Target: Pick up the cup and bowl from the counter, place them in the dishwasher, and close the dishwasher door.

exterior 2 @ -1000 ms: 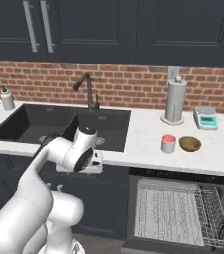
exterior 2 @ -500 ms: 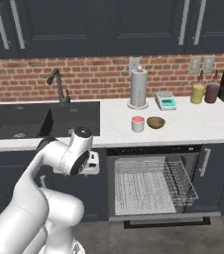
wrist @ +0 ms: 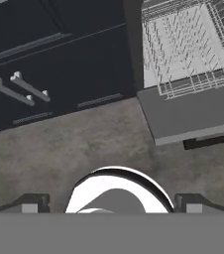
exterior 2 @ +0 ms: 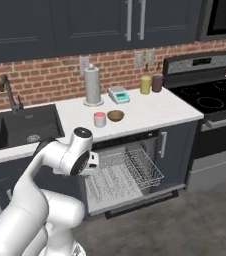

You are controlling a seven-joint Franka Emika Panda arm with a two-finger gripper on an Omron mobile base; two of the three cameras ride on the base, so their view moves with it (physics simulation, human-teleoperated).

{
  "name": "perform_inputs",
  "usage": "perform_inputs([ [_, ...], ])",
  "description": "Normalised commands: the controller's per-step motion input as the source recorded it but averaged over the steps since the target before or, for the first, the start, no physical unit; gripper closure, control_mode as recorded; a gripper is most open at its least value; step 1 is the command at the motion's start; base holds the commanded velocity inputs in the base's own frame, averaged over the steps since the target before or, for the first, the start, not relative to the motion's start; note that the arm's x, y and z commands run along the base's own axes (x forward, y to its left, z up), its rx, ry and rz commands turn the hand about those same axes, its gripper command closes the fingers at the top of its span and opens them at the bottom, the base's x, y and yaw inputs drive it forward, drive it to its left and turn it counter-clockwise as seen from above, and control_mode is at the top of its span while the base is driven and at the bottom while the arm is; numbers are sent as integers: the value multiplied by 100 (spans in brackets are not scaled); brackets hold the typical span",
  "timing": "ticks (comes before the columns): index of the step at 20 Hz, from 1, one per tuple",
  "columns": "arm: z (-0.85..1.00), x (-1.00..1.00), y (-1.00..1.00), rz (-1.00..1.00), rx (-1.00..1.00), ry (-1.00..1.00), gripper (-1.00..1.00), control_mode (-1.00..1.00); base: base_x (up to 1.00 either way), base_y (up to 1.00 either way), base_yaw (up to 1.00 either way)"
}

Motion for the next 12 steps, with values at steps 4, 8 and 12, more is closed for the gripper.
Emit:
perform_inputs([
  [4,0,0,0,0,0,0,-100,100,19,43,-49],
  [8,0,0,0,0,0,0,-100,100,25,63,-43],
  [12,0,0,0,0,0,0,-100,100,35,76,-37],
])
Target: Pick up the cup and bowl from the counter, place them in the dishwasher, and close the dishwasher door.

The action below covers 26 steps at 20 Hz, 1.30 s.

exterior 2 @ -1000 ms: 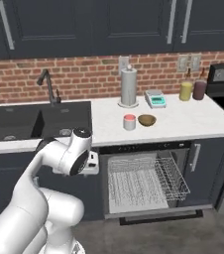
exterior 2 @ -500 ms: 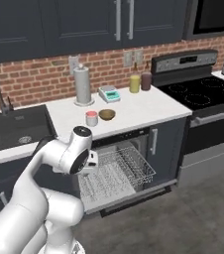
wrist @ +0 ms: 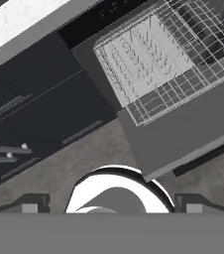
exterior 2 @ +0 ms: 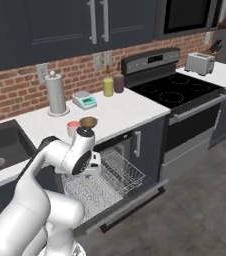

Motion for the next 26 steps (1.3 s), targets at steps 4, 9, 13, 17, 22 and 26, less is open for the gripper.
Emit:
perform_inputs([
  [4,0,0,0,0,0,0,-100,100,38,80,-35],
  [9,0,0,0,0,0,0,-100,100,38,57,-33],
  [13,0,0,0,0,0,0,-100,100,40,29,-30],
  [17,0,0,0,0,0,0,-100,100,27,9,-27],
  [22,-5,24,16,-25,0,0,-100,-100,0,0,0],
  [26,-5,28,18,-23,0,0,-100,-100,0,0,0],
])
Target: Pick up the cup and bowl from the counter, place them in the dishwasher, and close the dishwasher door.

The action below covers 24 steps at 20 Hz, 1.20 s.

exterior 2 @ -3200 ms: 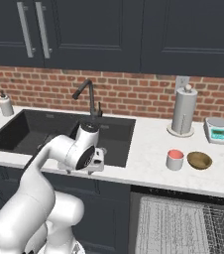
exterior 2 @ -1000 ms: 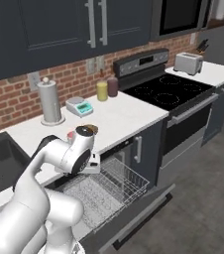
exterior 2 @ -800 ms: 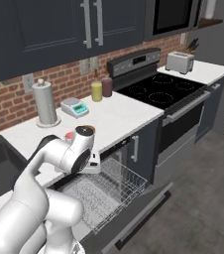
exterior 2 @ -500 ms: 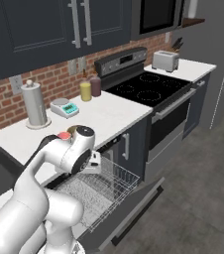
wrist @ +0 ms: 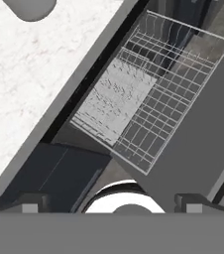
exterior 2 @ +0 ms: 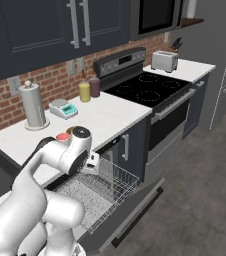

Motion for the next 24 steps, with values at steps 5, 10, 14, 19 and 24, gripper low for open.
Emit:
perform_inputs([
  [5,-8,38,27,-20,0,0,-100,-100,0,0,0],
  [10,-3,63,46,-14,0,0,-100,-100,0,0,0],
  [14,0,79,47,-15,0,-1,-100,-100,0,0,0],
  [19,0,97,30,-12,0,0,-100,-100,0,0,0],
  [24,0,93,5,-6,1,0,-100,-100,0,0,0],
])
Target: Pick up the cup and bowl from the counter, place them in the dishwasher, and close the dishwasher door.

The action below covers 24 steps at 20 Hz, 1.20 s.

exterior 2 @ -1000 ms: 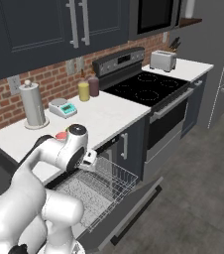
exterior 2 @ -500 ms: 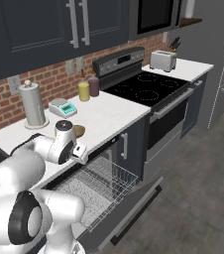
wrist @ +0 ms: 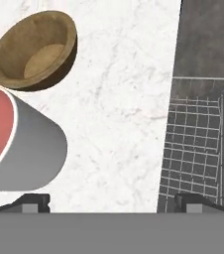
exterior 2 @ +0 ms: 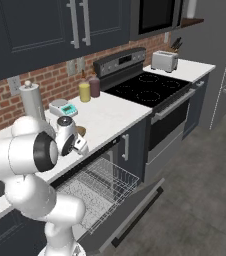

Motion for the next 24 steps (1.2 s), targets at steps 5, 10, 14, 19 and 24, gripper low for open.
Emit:
perform_inputs([
  [5,0,67,0,-4,1,0,-100,-100,0,0,0],
  [10,-1,44,0,-3,0,0,-100,-100,0,0,0],
  [14,-5,34,0,-2,0,0,-100,-100,0,0,0],
  [19,0,21,4,-3,0,0,-100,-100,0,0,0],
  [24,0,0,0,-9,0,0,-100,-100,0,0,0],
])
